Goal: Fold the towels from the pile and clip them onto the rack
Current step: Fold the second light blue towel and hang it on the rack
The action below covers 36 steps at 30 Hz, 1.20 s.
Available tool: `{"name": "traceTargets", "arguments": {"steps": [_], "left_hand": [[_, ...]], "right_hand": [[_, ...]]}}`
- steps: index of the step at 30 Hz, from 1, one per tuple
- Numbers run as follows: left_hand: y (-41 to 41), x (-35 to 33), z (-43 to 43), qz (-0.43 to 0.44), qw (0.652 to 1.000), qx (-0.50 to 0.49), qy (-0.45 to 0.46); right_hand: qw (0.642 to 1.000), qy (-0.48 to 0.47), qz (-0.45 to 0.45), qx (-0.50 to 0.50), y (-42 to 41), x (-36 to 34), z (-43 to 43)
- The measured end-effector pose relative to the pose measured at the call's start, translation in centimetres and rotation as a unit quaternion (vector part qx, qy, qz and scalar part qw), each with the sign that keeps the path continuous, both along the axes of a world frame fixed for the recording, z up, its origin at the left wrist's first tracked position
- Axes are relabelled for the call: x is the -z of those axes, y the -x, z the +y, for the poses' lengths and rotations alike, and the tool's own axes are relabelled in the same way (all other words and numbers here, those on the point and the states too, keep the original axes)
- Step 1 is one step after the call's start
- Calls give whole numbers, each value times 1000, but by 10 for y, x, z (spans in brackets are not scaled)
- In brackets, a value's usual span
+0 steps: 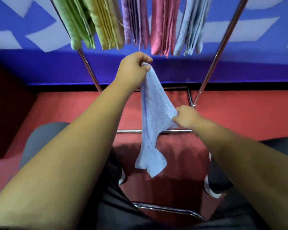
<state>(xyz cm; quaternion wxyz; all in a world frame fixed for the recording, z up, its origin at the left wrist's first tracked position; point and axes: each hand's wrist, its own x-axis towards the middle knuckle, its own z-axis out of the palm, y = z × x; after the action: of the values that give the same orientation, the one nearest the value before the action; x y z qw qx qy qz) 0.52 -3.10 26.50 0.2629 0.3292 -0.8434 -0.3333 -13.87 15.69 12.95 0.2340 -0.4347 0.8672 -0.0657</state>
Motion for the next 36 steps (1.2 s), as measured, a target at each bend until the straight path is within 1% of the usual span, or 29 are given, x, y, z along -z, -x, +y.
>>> {"name": "traceTargets", "arguments": {"steps": [5,8,10,12,14,16,18,19,21,22,23,24,25,26,27,28,30,33,35,36], "left_hand": [[-5,-56,4,117,992,-31,-36],[-10,-80,8,192,978,-59,-58],[-13,-94,11,232,968,-66,-69],[-16,-103,12,255,961,-76,-71],[-20,-108,12,270,956,-92,-69],[-26,-107,11,282,950,-117,-68],[-31,-101,9,292,942,-149,-68],[-33,-96,9,294,939,-165,-65],[-35,-85,8,293,937,-181,-59],[-36,-79,10,291,937,-184,-59],[-37,-72,9,286,937,-189,-61],[-37,-64,9,280,938,-195,-62],[-38,-56,9,274,939,-198,-67],[-37,-49,7,269,939,-199,-80],[-37,-42,6,271,937,-193,-104],[-35,-35,4,282,932,-184,-136],[-30,-26,1,315,912,-166,-205],[-21,-20,-5,332,888,-150,-280],[-16,-19,-7,332,879,-145,-309],[-15,-17,-9,324,882,-150,-309]], "right_hand": [[999,26,19,28,21,-59,19],[993,77,9,87,40,-90,34],[983,129,5,130,50,-108,42],[968,179,3,174,56,-125,51],[939,252,-22,232,61,-136,57],[893,335,-64,295,62,-145,60],[830,421,-123,344,58,-156,59],[788,468,-168,363,55,-161,58],[680,553,-278,393,46,-175,54],[634,582,-321,395,40,-181,51],[604,603,-348,389,36,-186,48],[585,618,-364,379,32,-190,46],[573,631,-372,367,28,-193,44],[567,641,-375,356,26,-194,43],[569,647,-371,346,25,-195,41],[579,648,-363,335,24,-194,40],[609,640,-346,316,23,-192,39],[655,617,-329,285,21,-187,38],[679,601,-324,269,18,-184,36],[690,592,-323,263,16,-184,36]]}}
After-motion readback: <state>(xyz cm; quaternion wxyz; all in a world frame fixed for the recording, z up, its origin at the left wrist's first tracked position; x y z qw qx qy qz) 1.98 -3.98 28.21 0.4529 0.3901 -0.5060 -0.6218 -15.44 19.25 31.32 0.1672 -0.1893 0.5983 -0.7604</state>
